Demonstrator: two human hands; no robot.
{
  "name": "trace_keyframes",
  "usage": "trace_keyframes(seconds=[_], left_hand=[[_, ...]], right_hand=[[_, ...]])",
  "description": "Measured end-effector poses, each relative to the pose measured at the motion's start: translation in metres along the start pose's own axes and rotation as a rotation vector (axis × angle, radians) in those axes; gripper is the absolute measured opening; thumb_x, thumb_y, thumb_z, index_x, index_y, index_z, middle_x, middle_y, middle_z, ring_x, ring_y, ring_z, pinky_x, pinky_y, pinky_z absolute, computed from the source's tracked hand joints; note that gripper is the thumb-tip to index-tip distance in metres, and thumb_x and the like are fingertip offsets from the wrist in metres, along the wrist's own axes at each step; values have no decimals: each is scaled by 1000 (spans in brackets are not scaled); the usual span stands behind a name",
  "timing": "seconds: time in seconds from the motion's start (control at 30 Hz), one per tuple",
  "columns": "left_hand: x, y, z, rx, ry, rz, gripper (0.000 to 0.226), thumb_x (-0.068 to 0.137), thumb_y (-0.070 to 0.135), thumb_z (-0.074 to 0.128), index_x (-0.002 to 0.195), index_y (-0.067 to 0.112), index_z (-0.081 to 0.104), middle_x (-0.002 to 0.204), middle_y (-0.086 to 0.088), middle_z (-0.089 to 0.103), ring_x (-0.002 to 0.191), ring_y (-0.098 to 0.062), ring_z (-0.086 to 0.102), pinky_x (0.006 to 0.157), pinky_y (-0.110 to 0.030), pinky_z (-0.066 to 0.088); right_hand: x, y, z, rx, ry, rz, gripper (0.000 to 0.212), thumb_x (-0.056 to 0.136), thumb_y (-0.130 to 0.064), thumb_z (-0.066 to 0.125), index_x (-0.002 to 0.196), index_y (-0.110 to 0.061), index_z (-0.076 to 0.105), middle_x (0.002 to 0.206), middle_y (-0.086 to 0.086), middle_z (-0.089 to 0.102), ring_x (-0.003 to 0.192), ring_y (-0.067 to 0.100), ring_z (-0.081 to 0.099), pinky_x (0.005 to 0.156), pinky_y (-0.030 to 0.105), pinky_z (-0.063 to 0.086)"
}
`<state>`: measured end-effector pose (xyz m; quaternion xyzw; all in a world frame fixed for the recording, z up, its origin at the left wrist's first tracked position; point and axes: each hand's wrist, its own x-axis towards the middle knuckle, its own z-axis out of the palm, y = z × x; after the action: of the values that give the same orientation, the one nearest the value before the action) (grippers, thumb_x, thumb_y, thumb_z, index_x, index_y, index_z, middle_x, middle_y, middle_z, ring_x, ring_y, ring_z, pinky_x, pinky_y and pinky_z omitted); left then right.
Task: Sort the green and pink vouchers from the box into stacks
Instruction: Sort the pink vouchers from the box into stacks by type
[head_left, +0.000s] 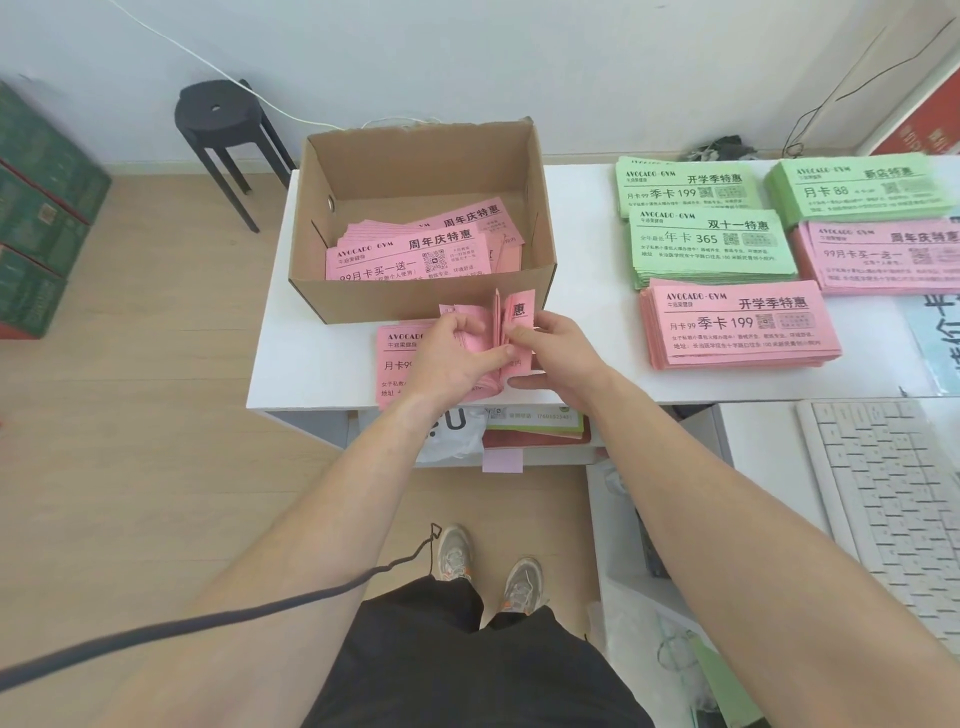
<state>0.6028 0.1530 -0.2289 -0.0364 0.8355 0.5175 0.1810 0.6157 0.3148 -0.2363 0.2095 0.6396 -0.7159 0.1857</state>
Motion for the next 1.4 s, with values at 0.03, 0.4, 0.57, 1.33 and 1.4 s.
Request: trace_keyframes(seconds=[0.03,0.4,0.57,1.33,1.4], left_hand=[[1,-1,0,-11,-11,3,46,77,38,86,111,20,60,110,17,57,112,-8,52,78,-14,34],[6,-10,-1,-7,-43,41,30,84,21,82,109,20,65,110,17,60,113,-6,53,91,-17,34],[4,-6,-2,29,4,30,30,83,8,77,108,18,64,109,11,59,107,-10,54,77,-14,35],[10,-3,-26,-73,156,-76,12,90,23,73,81,24,66,86,13,64,80,-7,61,72,-22,45],[12,-5,-31,-102,162,-95,12,88,25,76,81,23,66,88,9,66,82,-11,62,79,-26,49]], right_hand=[[1,1,0,-4,10,6,25,99,-22,65,120,-8,66,97,10,70,80,26,70,65,35,60],[2,6,-13,-38,110,29,20,100,-25,58,112,-13,69,107,9,75,100,29,73,83,49,62],[0,11,-18,-25,106,4,19,104,-10,52,115,-9,68,110,16,74,98,32,74,74,46,63],[6,19,-40,-367,297,80,24,99,-6,50,111,-20,67,104,0,71,93,23,70,69,29,57],[8,19,-39,-399,321,76,26,98,-6,49,112,-19,67,108,2,71,96,25,69,78,35,59]])
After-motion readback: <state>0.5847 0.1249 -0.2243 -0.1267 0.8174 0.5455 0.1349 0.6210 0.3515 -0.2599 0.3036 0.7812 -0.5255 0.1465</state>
